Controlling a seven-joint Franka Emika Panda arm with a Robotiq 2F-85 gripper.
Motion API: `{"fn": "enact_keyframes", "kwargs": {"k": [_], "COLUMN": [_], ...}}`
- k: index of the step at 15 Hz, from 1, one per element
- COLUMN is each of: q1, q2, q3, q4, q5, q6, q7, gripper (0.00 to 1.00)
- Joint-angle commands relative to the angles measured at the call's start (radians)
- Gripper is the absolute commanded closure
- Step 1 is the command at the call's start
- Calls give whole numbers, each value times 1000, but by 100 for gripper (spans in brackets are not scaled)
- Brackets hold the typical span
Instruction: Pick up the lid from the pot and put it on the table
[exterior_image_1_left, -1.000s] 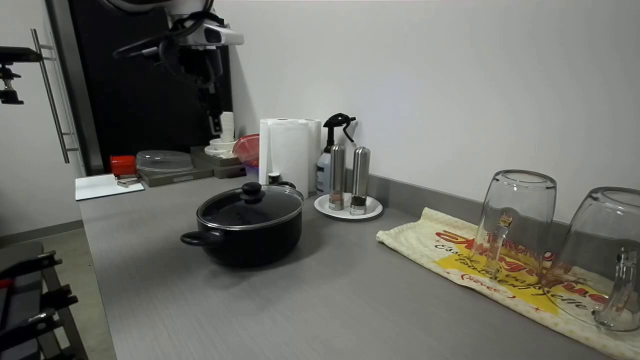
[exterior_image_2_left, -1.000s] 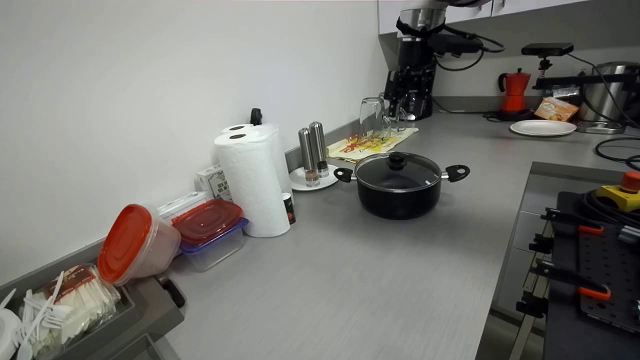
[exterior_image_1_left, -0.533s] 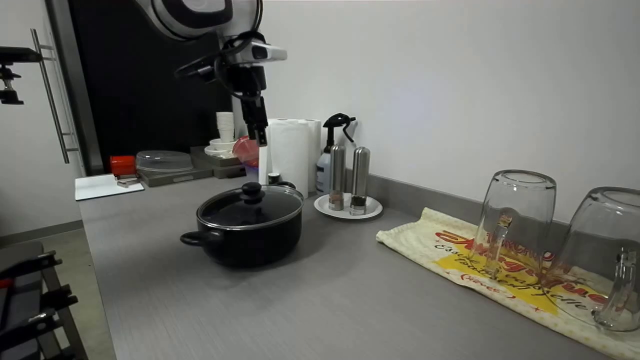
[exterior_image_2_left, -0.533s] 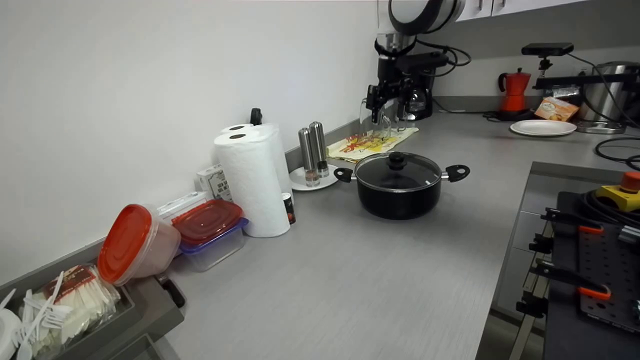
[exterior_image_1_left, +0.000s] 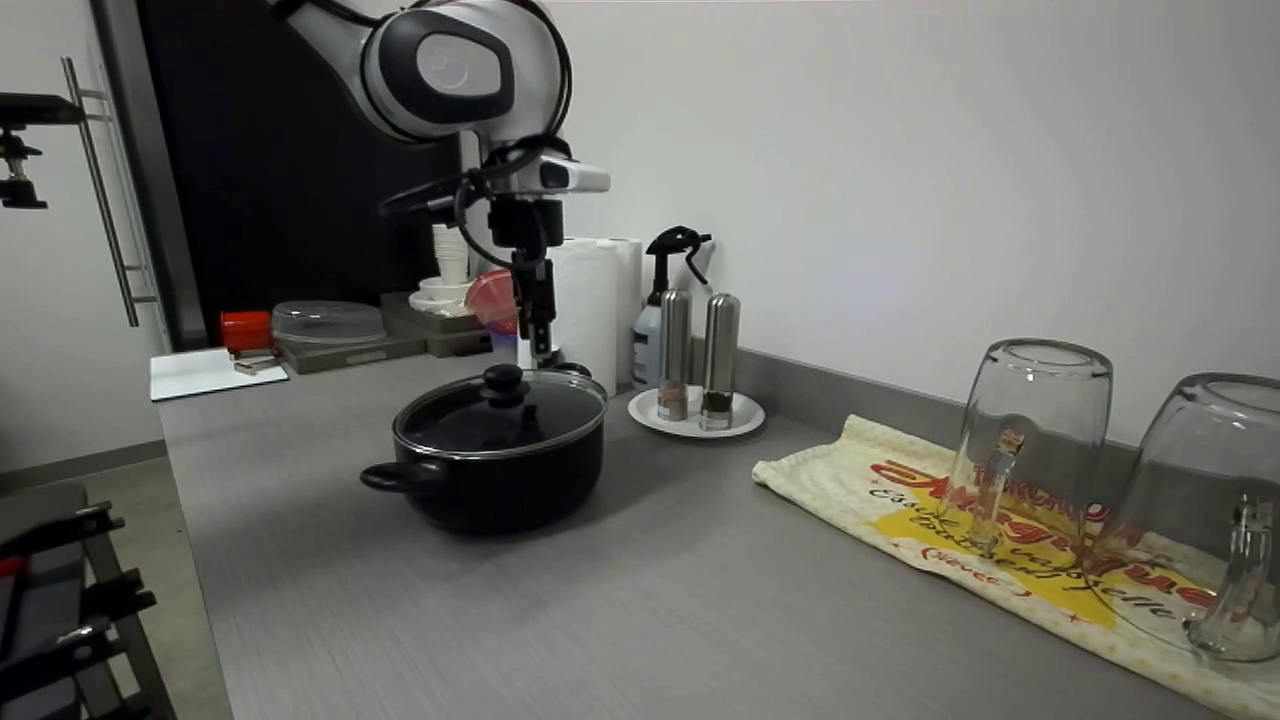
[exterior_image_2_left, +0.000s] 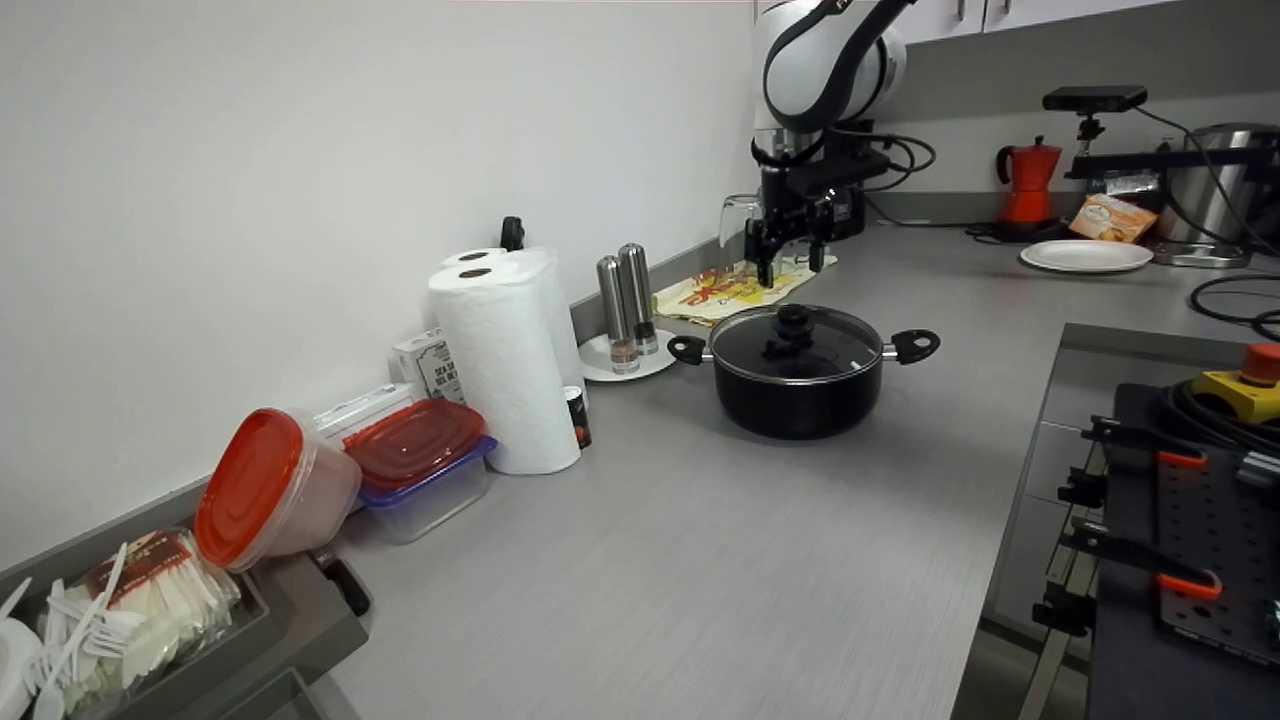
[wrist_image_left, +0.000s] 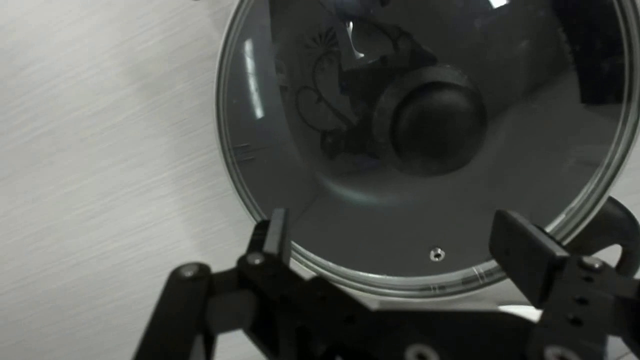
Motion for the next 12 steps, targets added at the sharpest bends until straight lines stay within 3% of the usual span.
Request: {"fn": "enact_keyframes", "kwargs": {"k": [1,12], "q1": [8,8], "q2": [35,67], "q3": [2,29], "q4": [40,62], "q5": [24,95], "q6": [-66,-153], "q7": [7,-10], "gripper": [0,0]}}
